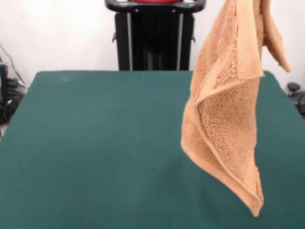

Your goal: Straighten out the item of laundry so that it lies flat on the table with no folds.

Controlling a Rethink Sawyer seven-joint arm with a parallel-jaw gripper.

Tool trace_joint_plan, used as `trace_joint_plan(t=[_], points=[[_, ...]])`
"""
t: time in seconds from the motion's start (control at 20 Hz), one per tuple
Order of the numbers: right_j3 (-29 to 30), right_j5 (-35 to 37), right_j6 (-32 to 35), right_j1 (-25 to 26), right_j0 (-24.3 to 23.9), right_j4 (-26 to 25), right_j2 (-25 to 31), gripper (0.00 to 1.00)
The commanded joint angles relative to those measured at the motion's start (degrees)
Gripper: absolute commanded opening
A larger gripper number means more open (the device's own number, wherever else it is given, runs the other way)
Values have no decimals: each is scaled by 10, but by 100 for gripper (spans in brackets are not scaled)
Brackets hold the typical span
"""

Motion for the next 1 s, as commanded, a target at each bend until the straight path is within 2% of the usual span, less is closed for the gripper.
trace_joint_plan(t=[0.05, 0.15, 0.25, 0.3, 0.4, 0.75, 1.0], points=[[52, 125, 119, 37, -28, -3, 130, 0], [47, 96, 132, 48, -25, -4, 131, 0], [35, 29, 140, 64, 8, 0, 86, 0], [26, -5, 133, 74, 36, 13, 47, 0], [18, -35, 128, 89, 55, 22, 23, 0], [-2, -87, 143, 133, 76, 37, 7, 0], [3, -170, 151, 150, 101, 76, -30, 0]])
